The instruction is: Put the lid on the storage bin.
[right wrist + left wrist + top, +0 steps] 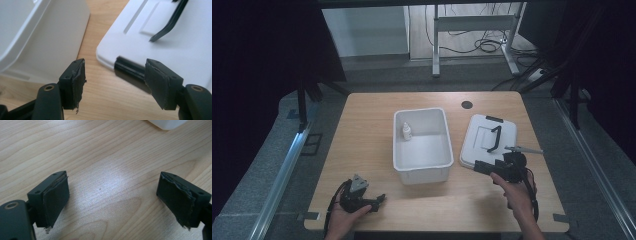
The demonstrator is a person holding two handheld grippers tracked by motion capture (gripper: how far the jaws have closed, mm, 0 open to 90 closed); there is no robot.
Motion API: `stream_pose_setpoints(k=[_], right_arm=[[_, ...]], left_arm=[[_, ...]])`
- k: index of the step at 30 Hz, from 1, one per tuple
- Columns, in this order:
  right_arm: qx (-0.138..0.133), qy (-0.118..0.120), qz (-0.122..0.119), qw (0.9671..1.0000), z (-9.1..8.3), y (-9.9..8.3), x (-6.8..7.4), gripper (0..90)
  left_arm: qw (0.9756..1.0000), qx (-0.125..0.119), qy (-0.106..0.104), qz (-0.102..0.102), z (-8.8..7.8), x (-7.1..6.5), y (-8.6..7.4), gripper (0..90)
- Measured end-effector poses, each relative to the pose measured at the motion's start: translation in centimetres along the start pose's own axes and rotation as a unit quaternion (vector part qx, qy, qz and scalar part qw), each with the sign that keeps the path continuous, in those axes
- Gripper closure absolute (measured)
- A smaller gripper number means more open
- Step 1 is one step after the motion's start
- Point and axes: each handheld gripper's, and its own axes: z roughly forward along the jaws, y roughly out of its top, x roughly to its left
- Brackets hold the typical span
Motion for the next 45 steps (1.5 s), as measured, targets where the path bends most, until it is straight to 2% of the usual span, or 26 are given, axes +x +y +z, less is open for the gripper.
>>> stream_pose_setpoints(k=[6,7,8,9,13,18,29,40,43,45], right_arm=[[0.007,-0.016,0.006,0.9998,-0.8,2.3,-0.4,33.8],[0.012,-0.019,0.012,0.9997,-0.9,3.2,-0.7,33.9],[0.012,-0.019,0.012,0.9997,-0.9,3.2,-0.7,33.9],[0.017,-0.023,0.019,0.9994,-0.8,4.0,-1.0,34.3],[0.034,-0.029,0.040,0.9982,-0.3,5.6,-1.9,34.6],[0.052,-0.038,0.053,0.9965,0.6,7.1,-2.5,35.5],[0.078,-0.062,0.068,0.9927,2.2,8.5,-3.6,36.7],[0.102,-0.087,0.065,0.9889,3.8,9.4,-4.2,37.7],[0.105,-0.091,0.073,0.9876,4.3,9.8,-4.4,39.5],[0.109,-0.099,0.066,0.9868,4.7,10.1,-4.5,39.9]], left_arm=[[1.0000,-0.001,0.000,0.000,0.0,0.0,0.0,10.8],[1.0000,-0.001,0.000,0.000,0.0,0.0,0.0,10.8],[1.0000,-0.001,0.000,0.000,0.0,0.0,0.0,10.8],[1.0000,-0.001,0.000,0.000,0.0,0.0,0.0,10.8],[1.0000,-0.001,0.000,0.000,0.0,0.0,0.0,10.8],[1.0000,-0.001,-0.001,0.000,0.0,0.0,0.0,10.8],[1.0000,-0.001,-0.001,0.000,0.0,0.0,0.0,10.8],[1.0000,-0.001,-0.001,0.000,0.0,0.0,0.0,10.8],[1.0000,-0.001,-0.001,0.000,0.1,0.0,0.0,10.8],[1.0000,-0.001,-0.001,0.000,0.1,0.0,0.0,10.8]])
